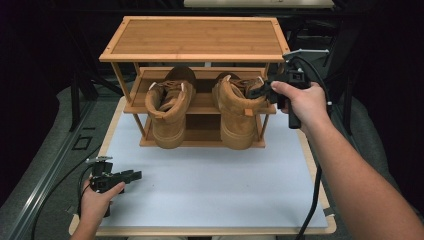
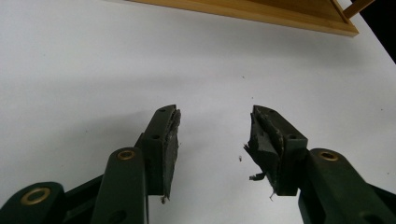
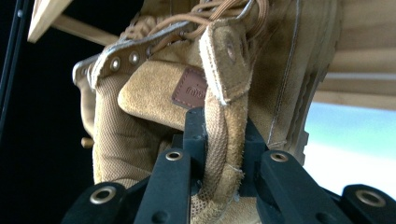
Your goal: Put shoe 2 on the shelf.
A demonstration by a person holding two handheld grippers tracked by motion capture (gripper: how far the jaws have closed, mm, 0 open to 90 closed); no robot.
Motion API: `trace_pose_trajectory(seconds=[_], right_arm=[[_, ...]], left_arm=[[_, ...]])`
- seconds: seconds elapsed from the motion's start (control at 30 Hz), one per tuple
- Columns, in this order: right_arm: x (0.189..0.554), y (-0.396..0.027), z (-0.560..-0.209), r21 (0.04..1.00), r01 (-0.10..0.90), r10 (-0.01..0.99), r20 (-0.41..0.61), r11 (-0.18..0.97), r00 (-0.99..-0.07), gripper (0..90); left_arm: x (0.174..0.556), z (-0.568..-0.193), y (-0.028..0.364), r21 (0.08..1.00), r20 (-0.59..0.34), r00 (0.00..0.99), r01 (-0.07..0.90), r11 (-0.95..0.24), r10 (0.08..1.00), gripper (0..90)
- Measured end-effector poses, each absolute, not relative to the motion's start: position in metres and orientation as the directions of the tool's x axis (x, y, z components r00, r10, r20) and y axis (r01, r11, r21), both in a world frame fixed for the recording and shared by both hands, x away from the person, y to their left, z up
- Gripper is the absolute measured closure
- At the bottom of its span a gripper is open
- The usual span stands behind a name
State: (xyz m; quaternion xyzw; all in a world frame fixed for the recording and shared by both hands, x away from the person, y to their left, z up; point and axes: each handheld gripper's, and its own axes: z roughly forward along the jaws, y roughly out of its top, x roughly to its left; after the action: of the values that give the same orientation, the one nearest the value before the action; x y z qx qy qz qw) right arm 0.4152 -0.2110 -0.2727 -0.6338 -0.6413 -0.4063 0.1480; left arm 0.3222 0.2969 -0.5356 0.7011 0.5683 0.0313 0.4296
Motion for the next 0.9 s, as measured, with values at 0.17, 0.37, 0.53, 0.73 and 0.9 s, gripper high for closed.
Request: trace_pose_trajectory(seconds=[0.17, 0.37, 0.53, 0.73, 0.9], right_arm=[[0.430, -0.204, -0.276, 0.350, 0.921, 0.697, 0.703, -0.171, -0.138, 78.7], [0.430, -0.199, -0.281, 0.384, 0.896, 0.698, 0.705, -0.221, -0.130, 78.7], [0.422, -0.190, -0.290, 0.415, 0.879, 0.697, 0.702, -0.233, -0.146, 77.5], [0.414, -0.186, -0.294, 0.429, 0.881, 0.717, 0.676, -0.198, -0.168, 70.8], [0.410, -0.188, -0.299, 0.429, 0.882, 0.684, 0.704, -0.196, -0.190, 62.6]], left_arm=[[0.322, -0.536, 0.298, 0.638, -0.447, 0.351, 0.770, 0.018, 0.823, 51.8], [0.322, -0.536, 0.297, 0.639, -0.445, 0.352, 0.769, 0.016, 0.823, 51.8], [0.322, -0.534, 0.296, 0.643, -0.441, 0.356, 0.766, 0.013, 0.823, 51.8], [0.322, -0.535, 0.294, 0.641, -0.442, 0.357, 0.767, 0.012, 0.823, 51.8], [0.325, -0.528, 0.293, 0.654, -0.445, 0.368, 0.756, 0.015, 0.817, 52.2]])
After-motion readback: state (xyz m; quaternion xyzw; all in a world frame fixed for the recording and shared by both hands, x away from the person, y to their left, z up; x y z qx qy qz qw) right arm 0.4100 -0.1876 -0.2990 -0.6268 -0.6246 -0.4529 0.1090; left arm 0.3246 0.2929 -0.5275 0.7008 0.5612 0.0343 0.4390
